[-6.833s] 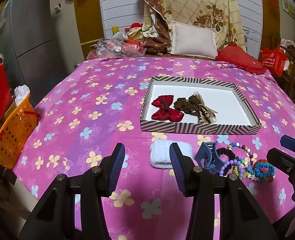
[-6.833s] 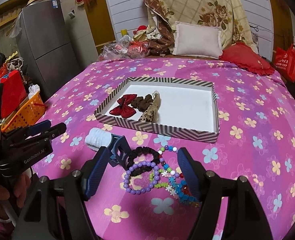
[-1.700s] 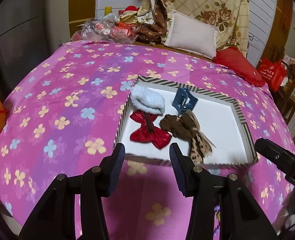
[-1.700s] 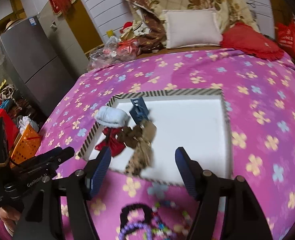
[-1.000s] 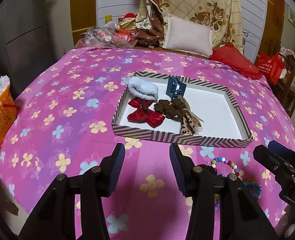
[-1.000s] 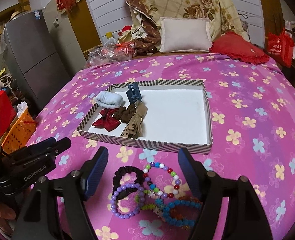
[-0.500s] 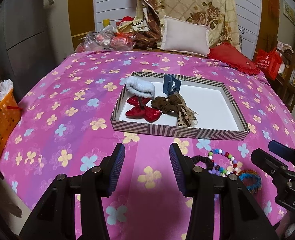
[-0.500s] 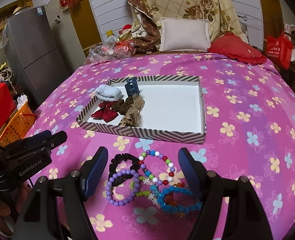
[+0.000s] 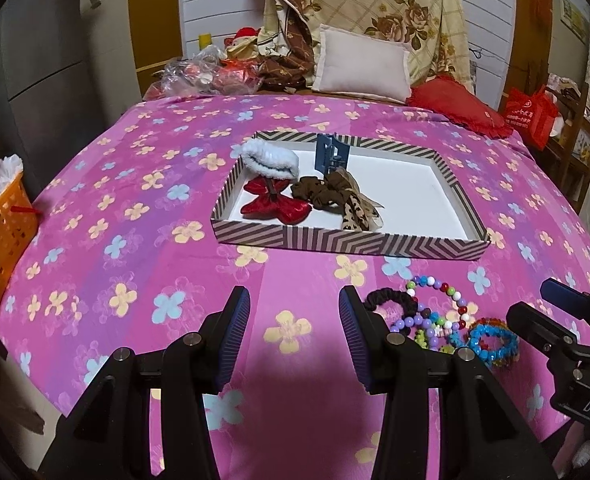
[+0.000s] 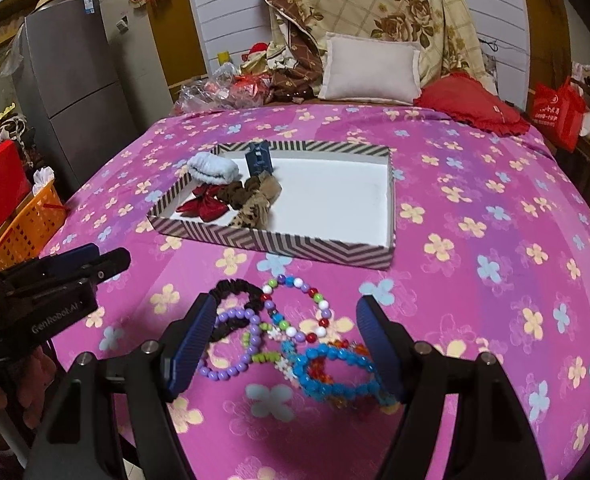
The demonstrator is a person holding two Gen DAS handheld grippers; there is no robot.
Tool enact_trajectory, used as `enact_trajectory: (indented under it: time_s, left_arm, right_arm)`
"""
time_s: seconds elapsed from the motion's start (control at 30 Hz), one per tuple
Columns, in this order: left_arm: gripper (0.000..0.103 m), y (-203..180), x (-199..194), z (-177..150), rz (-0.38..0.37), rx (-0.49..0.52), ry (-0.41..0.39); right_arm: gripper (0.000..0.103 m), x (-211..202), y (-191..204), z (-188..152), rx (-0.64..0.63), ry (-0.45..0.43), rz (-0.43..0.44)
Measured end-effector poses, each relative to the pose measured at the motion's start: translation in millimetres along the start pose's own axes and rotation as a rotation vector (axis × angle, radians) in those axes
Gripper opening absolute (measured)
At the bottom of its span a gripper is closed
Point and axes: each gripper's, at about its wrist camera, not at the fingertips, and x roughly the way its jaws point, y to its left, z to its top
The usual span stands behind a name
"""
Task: Organize jewelry
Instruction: 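Move both tools back toward the pile of bracelets beside the tray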
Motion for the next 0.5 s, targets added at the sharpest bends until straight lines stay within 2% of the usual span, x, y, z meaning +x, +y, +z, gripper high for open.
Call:
enact_trajectory:
  time_s: [0.2,0.33,0.5]
  left_arm:
    - [0.043,6.3,5.0,-4.2,-0.059,-0.022,0.038]
    - [0.043,12.3,15.1,-7.3,-0.135,-0.057,0.095]
    - [0.043,7.8,32.2,-11.6,-0.189,-0.076,0.165]
  right_arm:
    - [0.076,0.3,-19.4,-12.0,0.009,0.026,-0.019]
    - [0.076,1.7,-34.1,-20.5,0.027,0.047,-0.031]
    - [0.076,3.8,-43.7,-29.7,0.034,0.070,-0.022]
